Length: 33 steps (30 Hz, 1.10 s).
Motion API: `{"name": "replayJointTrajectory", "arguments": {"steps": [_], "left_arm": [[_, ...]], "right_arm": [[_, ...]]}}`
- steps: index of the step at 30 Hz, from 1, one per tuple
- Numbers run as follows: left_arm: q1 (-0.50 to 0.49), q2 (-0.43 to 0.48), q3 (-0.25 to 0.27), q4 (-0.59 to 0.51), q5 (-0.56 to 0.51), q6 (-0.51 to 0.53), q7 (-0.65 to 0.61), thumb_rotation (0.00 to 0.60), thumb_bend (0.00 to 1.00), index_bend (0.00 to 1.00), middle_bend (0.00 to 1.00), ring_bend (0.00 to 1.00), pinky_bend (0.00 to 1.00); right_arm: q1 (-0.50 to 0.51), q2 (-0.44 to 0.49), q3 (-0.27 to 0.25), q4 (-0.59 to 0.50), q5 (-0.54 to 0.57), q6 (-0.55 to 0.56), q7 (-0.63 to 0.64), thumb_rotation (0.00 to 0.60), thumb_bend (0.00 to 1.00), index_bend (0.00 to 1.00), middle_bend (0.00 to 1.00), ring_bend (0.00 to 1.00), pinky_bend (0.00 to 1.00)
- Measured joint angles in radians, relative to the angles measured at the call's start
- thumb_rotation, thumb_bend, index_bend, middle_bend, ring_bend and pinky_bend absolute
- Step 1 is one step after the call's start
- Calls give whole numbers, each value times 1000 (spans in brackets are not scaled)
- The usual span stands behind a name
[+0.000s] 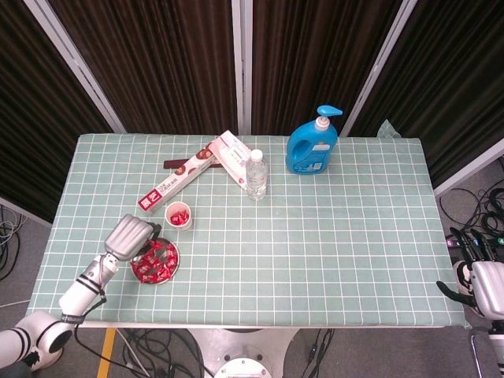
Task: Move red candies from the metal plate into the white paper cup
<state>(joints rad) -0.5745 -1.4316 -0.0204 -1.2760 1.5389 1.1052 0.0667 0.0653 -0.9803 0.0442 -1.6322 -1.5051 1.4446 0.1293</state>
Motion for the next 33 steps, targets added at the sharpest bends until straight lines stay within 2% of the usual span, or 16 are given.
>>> {"name": "replayJointTrajectory", "arguments": {"steps": [5,13,19,22,33], "left_arm": [[-57,18,-75,-33,-37,-22,15,600,482,705,744,998,1000],[-147,-36,-133,27,-156,-162,142,600,477,679,714,996,1000],[-175,-81,-131,80,-205,-208,212,600,468,639,661,993,1000],[-179,-88,-128,86,-217,-213,231,600,457,571,605,987,1000],[-176,-75,-121,33,-225,-193,231,600,391,439,503,975,1000]], "right_arm": [[-1,-2,0,6,2,1,7,600,94,19,133,44,366],[-6,-5,2,24,17,-1,27,600,94,19,133,44,366],[-3,-5,3,29,23,-12,30,600,93,19,133,44,367],[0,-6,4,31,23,-16,31,600,94,19,132,44,367],[2,-6,6,27,24,-19,27,600,94,19,133,44,369]]}}
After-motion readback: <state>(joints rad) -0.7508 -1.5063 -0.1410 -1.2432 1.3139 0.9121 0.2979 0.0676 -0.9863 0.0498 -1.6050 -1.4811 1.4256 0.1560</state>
